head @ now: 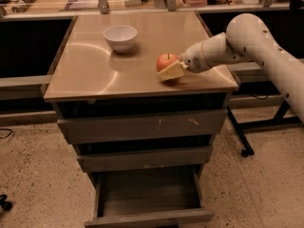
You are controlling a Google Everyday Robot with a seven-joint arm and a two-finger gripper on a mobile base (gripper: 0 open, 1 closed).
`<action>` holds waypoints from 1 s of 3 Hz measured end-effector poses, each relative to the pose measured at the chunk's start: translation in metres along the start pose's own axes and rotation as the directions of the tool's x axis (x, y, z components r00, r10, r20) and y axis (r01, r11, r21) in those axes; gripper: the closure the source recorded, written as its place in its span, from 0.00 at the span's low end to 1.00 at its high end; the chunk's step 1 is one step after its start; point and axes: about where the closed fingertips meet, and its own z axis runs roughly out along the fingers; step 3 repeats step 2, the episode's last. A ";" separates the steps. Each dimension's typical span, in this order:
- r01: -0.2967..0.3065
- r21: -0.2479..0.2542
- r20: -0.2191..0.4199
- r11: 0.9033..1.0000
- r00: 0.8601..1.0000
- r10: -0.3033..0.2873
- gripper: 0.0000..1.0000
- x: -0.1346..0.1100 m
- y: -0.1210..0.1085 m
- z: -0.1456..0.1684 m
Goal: Pick apple from bottom drawer and place on counter
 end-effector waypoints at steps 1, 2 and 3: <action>0.000 0.000 0.000 1.000 1.000 0.000 0.00 0.000 0.000 0.000; 0.000 0.000 0.000 1.000 1.000 0.000 0.00 0.000 0.000 0.000; 0.000 0.000 0.000 1.000 1.000 0.000 0.00 0.000 0.000 0.000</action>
Offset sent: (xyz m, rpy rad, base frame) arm 0.0000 0.0000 0.0000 0.0000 0.0000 0.0000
